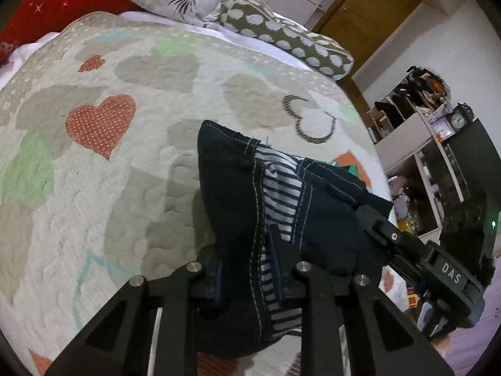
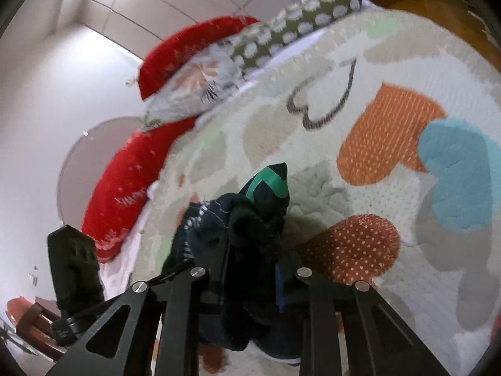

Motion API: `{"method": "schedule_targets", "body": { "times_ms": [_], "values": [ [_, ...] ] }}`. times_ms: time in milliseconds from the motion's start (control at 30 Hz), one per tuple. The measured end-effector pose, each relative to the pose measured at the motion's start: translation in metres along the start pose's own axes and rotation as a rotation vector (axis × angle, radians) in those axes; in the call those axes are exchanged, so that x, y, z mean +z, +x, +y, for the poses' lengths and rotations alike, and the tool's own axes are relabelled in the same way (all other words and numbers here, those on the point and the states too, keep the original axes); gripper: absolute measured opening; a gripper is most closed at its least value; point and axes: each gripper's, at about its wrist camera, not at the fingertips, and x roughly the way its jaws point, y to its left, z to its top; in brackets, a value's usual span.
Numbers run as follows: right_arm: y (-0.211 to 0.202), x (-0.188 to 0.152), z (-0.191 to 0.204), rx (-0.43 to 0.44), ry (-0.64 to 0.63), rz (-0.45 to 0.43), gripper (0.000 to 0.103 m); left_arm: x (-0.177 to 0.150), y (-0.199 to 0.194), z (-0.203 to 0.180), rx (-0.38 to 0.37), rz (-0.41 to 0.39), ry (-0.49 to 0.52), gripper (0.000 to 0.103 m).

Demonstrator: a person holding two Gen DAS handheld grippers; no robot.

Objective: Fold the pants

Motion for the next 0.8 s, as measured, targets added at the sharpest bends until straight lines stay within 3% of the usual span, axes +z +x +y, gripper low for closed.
{"method": "schedule_targets", "body": {
  "times_ms": [100, 167, 200, 267, 367, 467, 600, 667, 733, 800],
  "values": [
    [-0.016, -0.005, 0.001, -0.026, -0.017, -0.03, 0.028, -0.007, 0.012, -0.01, 0.067, 0.024, 0.034, 0.031],
    [-0.019, -0.01, -0.006, -0.104, -0.023, -0.041, 0.032, -0.013, 0.025, -0.008, 0.128, 0.046, 0.026, 0.042],
    [-0.018, -0.011, -0.012, -0.175, -0.022, -0.041, 0.044, -0.016, 0.025, -0.006, 0.127, 0.04, 0.012, 0.044],
    [-0.02, -0.014, -0.02, -0.264, -0.016, -0.048, 0.056, -0.021, 0.015, -0.002, 0.131, 0.026, -0.014, 0.051],
    [-0.053, -0.018, -0.015, -0.25, -0.029, -0.141, 0.057, -0.03, -0.006, 0.0, 0.125, -0.024, -0.024, 0.062],
    [-0.082, -0.026, 0.008, -0.157, -0.089, -0.207, 0.053, -0.046, -0.019, 0.003, 0.173, -0.054, -0.02, 0.065],
    [-0.065, -0.042, 0.029, -0.024, -0.152, -0.099, 0.048, -0.071, -0.029, 0.005, 0.183, -0.043, -0.025, 0.065],
    [-0.04, -0.048, 0.021, -0.077, -0.145, -0.029, 0.048, -0.084, -0.038, 0.001, 0.207, -0.052, -0.008, 0.065],
    [-0.02, -0.048, 0.002, -0.196, -0.105, 0.012, 0.048, -0.095, -0.048, -0.006, 0.236, -0.074, 0.031, 0.066],
    [-0.027, -0.051, -0.004, -0.228, -0.077, -0.026, 0.05, -0.103, -0.057, -0.013, 0.263, -0.111, 0.073, 0.072]
  ]
}}
